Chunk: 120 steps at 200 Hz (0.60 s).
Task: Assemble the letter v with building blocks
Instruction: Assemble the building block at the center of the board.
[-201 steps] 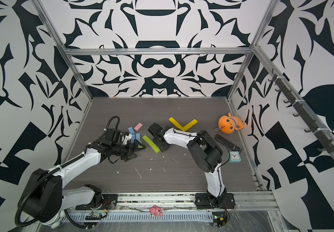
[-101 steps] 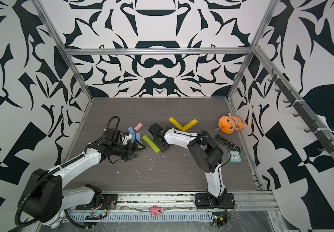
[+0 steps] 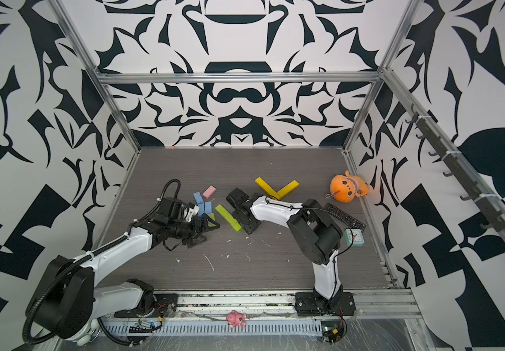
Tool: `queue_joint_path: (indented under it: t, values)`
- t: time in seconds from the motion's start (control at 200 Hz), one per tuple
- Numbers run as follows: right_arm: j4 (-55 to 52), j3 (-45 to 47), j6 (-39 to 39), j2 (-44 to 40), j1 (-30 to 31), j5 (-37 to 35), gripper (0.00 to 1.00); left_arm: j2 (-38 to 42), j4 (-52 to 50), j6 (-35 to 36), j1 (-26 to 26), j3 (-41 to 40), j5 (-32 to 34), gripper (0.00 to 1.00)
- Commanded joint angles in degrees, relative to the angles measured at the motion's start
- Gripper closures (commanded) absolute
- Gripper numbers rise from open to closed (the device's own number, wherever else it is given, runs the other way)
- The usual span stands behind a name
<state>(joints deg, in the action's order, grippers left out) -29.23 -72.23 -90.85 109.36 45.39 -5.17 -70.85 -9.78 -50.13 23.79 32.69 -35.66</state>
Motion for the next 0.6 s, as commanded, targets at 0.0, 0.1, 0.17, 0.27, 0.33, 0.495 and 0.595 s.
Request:
queue_joint_path:
  t: [0.0,0.1,0.17,0.27,0.33,0.495,0.595]
  values:
    - [-2.43,0.94,3.77,-2.87,-0.62,-2.30,0.22,0.89,3.49,-1.16,0.88,-1.26,-0.90,0.01]
    - [-1.97,0.73,7.66,-5.49,-1.74,-3.77,0.13,0.04,6.05,-2.08,2.26,-1.88,-0.26,0.01]
    - [-2.02,0.90,10.78,-7.74,-3.23,-4.41,0.01,-1.04,8.41,-3.08,3.61,-2.31,0.85,0.01]
    - [-0.51,2.52,17.09,-11.79,-6.19,-3.54,0.01,-3.58,12.69,-5.63,6.02,-2.97,3.33,0.01]
    - [0.24,3.94,21.07,-14.79,-8.30,-2.46,0.01,-4.97,14.28,-7.07,7.61,-2.87,5.58,0.01]
    - [2.75,8.11,32.49,-23.10,-14.05,1.55,0.01,-9.97,17.22,-10.31,12.58,-1.22,12.09,0.01]
    - [0.87,7.92,38.58,-26.37,-16.27,2.73,0.01,-13.35,18.79,-11.98,14.61,0.29,14.56,0.01]
